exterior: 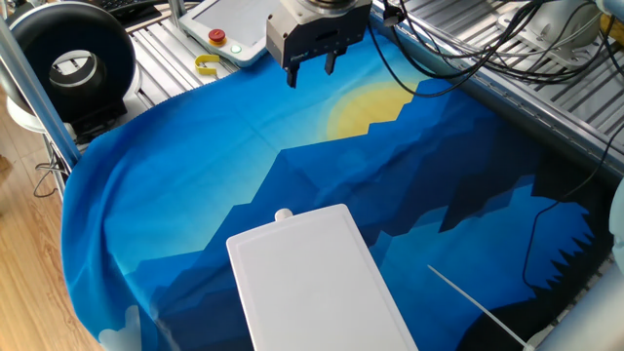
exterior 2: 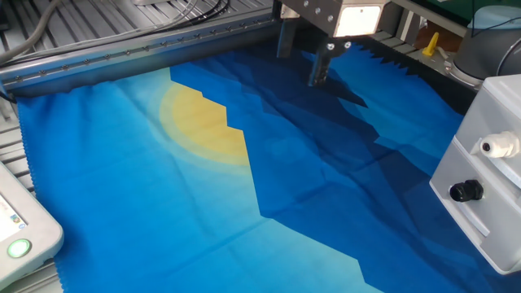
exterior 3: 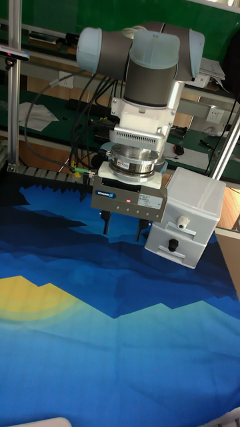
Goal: Grasp the handle and open the drawer
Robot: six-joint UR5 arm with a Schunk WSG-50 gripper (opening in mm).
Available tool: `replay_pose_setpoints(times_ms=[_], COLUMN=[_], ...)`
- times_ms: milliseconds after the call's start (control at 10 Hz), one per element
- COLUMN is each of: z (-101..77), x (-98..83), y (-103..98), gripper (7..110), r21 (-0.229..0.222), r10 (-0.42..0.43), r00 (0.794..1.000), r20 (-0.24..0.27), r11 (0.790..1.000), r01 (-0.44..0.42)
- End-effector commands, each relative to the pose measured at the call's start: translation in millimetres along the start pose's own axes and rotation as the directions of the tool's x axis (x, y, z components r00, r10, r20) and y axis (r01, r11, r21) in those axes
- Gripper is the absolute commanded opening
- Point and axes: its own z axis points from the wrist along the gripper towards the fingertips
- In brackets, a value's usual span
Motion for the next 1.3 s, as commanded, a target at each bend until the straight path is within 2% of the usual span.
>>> replay_pose_setpoints(times_ms=[0, 800, 1200], z=[-1.0, 3.3, 4.8], x=[-1.0, -0.4, 4.0], y=[3, 7, 22], gripper=[7, 7, 7], r21=[-0.013, -0.024, -0.083], r10=[0.007, 0.019, 0.075], r00=[1.0, 1.0, 0.997], r20=[0.003, 0.001, -0.023], r11=[1.0, 1.0, 0.994], r01=[-0.007, -0.019, -0.077])
